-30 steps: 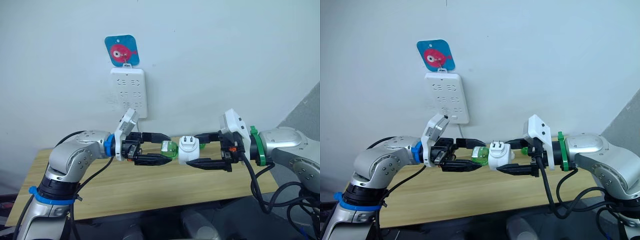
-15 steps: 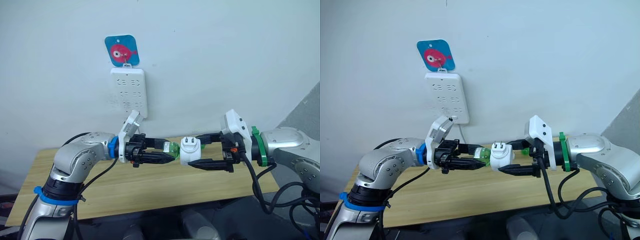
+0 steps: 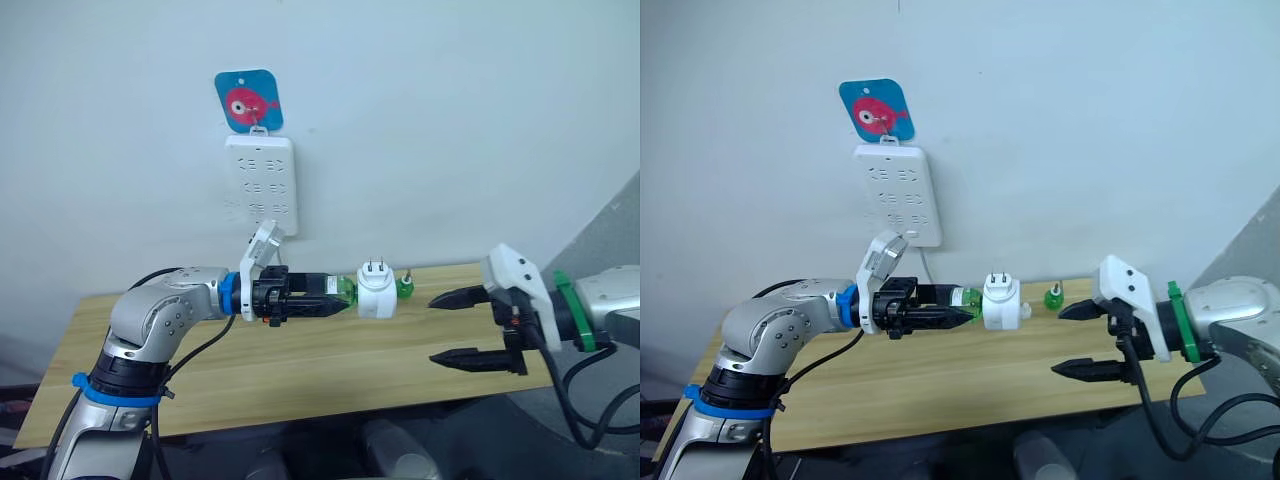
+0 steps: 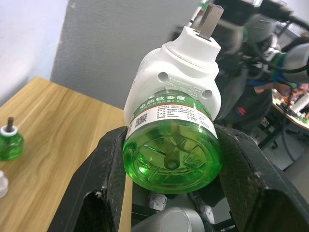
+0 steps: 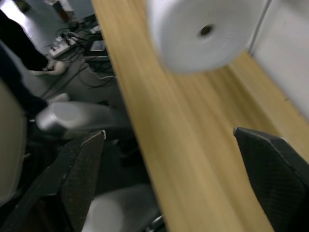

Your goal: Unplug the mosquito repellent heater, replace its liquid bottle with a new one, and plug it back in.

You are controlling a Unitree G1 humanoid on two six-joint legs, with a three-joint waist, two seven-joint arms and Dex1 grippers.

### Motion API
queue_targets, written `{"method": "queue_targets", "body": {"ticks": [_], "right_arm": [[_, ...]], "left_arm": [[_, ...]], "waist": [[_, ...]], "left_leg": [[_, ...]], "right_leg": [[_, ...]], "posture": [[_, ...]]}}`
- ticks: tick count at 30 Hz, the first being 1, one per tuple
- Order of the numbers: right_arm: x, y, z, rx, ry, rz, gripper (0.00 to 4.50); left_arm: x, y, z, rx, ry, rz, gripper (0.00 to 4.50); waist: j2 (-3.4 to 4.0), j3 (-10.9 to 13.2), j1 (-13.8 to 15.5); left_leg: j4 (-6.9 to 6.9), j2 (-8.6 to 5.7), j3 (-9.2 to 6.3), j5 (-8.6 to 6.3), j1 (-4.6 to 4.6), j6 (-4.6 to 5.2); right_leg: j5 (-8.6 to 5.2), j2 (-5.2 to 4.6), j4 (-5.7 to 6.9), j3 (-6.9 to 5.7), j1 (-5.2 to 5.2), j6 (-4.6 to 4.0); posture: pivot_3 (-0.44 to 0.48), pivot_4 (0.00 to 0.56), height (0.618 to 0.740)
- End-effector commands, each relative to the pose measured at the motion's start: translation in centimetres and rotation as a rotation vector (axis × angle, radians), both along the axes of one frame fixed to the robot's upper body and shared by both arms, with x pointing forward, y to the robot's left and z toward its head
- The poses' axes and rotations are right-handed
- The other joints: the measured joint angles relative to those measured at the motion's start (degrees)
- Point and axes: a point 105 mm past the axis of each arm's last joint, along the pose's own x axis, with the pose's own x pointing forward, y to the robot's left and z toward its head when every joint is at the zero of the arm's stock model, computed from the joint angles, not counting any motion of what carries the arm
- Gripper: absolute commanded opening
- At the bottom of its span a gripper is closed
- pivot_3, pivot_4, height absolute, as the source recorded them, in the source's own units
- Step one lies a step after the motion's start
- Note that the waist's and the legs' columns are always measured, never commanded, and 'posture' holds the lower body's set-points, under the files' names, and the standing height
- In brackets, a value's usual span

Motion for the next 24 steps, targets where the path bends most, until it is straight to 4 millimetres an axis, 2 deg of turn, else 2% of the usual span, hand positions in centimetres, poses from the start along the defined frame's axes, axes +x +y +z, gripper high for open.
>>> {"method": "queue_targets", "body": {"ticks": [1,7,9,18,24], "right_arm": [[-1.5,1.6,2.3,0.106,-0.005,0.082,2.84],[0.2,4.1,4.6,0.295,0.005,0.050,0.61],[0.9,4.6,5.0,0.325,0.015,0.041,0.05],[2.0,6.3,4.3,0.315,0.034,0.057,0.00],[2.9,6.5,3.7,0.293,0.006,0.027,0.00]], "left_arm": [[0.0,0.1,1.0,-0.025,-0.037,-0.015,2.34],[-1.1,-0.1,1.1,-0.028,0.002,-0.100,2.34],[-1.5,-0.1,1.1,-0.025,0.012,-0.120,2.34],[-2.5,-0.2,1.2,-0.036,0.025,-0.151,2.34],[-3.0,-0.4,1.5,-0.040,0.028,-0.176,2.34]], "waist": [[0.00,0.00,-0.32],[0.00,0.00,-1.47],[0.01,0.00,-1.55],[0.01,-0.01,-1.25],[0.02,-0.02,-1.20]], "left_leg": [[0.00,0.01,0.00,0.00,0.05,0.00],[-0.04,0.01,0.03,0.00,0.04,0.00],[-0.06,0.01,0.03,0.00,0.02,0.00],[-0.06,0.02,-0.01,0.00,0.01,0.00],[-0.06,0.02,-0.02,0.00,0.01,0.00]], "right_leg": [[0.00,0.01,0.00,0.00,0.05,0.00],[0.00,0.01,-0.03,0.05,0.03,0.00],[0.00,0.01,-0.02,0.06,-0.01,0.00],[0.00,0.00,0.00,0.02,-0.02,0.00],[0.00,0.00,0.01,0.01,-0.02,0.00]], "posture": [[-0.310,0.060,0.733],[-0.311,0.055,0.733],[-0.304,0.052,0.733],[-0.284,0.046,0.733],[-0.282,0.043,0.733]]}}
